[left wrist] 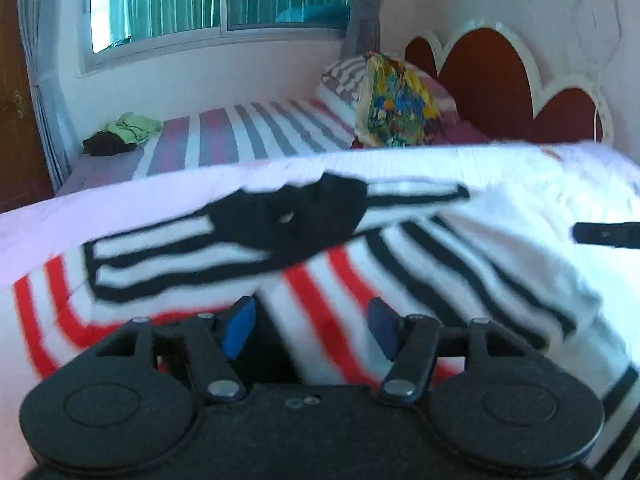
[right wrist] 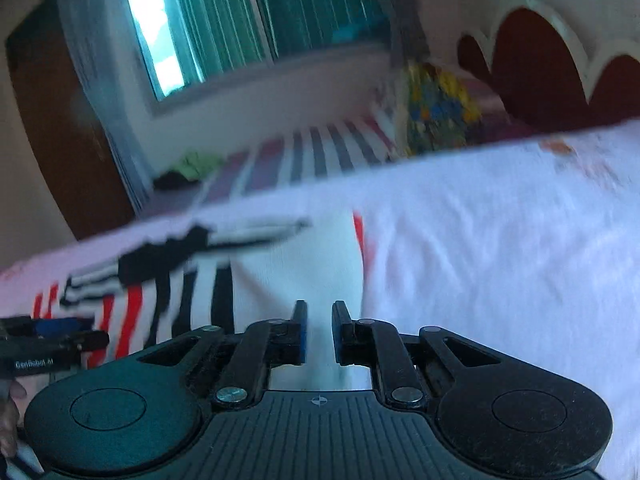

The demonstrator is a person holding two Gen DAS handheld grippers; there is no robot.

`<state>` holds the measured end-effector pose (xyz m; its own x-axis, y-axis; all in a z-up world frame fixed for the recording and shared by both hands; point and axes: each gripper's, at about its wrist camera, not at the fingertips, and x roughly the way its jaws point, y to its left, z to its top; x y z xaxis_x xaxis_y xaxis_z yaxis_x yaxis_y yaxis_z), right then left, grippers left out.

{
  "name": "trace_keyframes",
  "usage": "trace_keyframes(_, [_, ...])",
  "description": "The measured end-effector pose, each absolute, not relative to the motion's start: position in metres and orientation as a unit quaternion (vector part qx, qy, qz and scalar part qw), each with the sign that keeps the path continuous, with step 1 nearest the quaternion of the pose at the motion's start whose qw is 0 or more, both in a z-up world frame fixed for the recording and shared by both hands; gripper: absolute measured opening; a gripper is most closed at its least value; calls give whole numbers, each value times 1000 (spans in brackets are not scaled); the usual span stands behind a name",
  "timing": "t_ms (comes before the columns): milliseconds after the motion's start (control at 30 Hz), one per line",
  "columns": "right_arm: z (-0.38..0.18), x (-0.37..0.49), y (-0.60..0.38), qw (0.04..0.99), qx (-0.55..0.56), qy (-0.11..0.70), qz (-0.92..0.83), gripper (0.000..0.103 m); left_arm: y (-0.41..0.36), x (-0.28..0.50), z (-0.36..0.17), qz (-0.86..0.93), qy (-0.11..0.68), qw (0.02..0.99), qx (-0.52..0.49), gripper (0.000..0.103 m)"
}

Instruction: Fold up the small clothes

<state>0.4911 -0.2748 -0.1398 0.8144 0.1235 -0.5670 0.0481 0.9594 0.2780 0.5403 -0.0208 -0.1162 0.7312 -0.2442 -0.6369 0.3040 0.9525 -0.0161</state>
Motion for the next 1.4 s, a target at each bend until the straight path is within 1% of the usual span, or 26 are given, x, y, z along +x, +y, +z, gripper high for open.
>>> trace_keyframes(100, [-145, 532, -265, 942, 125, 309, 48, 12, -51, 557, -113, -158, 332, 928, 52, 62])
trace_keyframes(233, [-167, 573, -253, 933, 76, 344, 76, 12, -84, 576, -124, -170, 340, 922, 75, 63])
trace_keyframes(267, [-172, 578, -260, 933, 68, 348, 52, 12, -84, 581, -132, -158, 348, 920, 84, 64])
trace_keyframes(333, [-182, 582, -290, 933, 103, 344, 13, 12, -65, 582, -137, -141, 353, 922, 70, 64])
trace_keyframes(367, [-185, 582, -304, 931, 126, 344, 12, 12, -54, 580, -137, -124, 351, 926, 69, 66])
trace_keyframes(400, [-188, 583, -310, 930, 122, 347, 6, 14, -43, 579, -140, -107, 354, 927, 64, 77])
trace_keyframes(433, [-190, 585, -311, 930, 109, 350, 12, 14, -34, 579, -144, -105, 357, 927, 41, 79])
trace_keyframes(467, [-191, 587, -311, 931, 108, 349, 16, 14, -28, 578, -145, -110, 356, 928, 21, 79])
trace_keyframes(500, [-189, 588, -313, 930, 110, 351, 17, 14, -28, 577, -143, -107, 357, 928, 25, 79])
trace_keyframes(533, [-185, 587, -313, 930, 112, 350, 15, 14, -30, 575, -139, -101, 358, 928, 35, 72])
trace_keyframes(567, [-177, 581, -313, 935, 111, 336, 12, 14, -32, 571, -133, -97, 353, 930, 41, 68])
trace_keyframes(600, [-168, 573, -311, 942, 108, 319, 16, 14, -33, 566, -128, -95, 343, 933, 44, 67])
trace_keyframes(700, [-158, 548, -292, 944, 93, 311, 62, 14, -39, 552, -125, -94, 328, 939, 46, 71])
trace_keyframes(733, [-162, 545, -281, 942, 74, 320, 73, 14, -43, 552, -130, -93, 335, 936, 50, 75])
trace_keyframes(767, [-170, 548, -271, 935, 60, 343, 73, 14, -46, 555, -137, -87, 347, 932, 56, 76])
trace_keyframes(800, [-180, 552, -267, 929, 52, 362, 65, 14, -47, 552, -140, -82, 335, 937, 56, 78])
trace_keyframes(867, [-179, 549, -267, 931, 66, 355, 51, 14, -45, 550, -133, -66, 332, 940, 41, 70])
trace_keyframes(933, [-170, 536, -268, 937, 87, 334, 46, 14, -47, 529, -121, -80, 305, 949, 32, 76])
trace_keyframes(967, [-166, 527, -266, 940, 94, 325, 51, 14, -49, 520, -118, -78, 299, 950, 37, 76])
trace_keyframes(1033, [-165, 508, -262, 940, 98, 323, 53, 14, -49, 510, -121, -89, 309, 947, 22, 80])
trace_keyframes(1100, [-172, 502, -255, 933, 93, 344, 57, 14, -50, 516, -138, -88, 353, 931, 20, 83])
trace_keyframes(1133, [-176, 501, -249, 932, 81, 351, 51, 14, -49, 515, -142, -93, 345, 934, 17, 85])
trace_keyframes(1200, [-168, 495, -240, 933, 64, 352, 42, 15, -46, 517, -137, -98, 353, 931, 13, 84])
trace_keyframes(1233, [-162, 492, -239, 933, 71, 351, 41, 15, -45, 516, -132, -96, 352, 931, 16, 81])
trace_keyframes(1300, [-152, 482, -237, 937, 89, 336, 34, 15, -32, 504, -124, -98, 335, 937, 7, 82])
trace_keyframes(1400, [-143, 467, -233, 935, 107, 338, 24, 15, 6, 482, -121, -86, 334, 939, -16, 83])
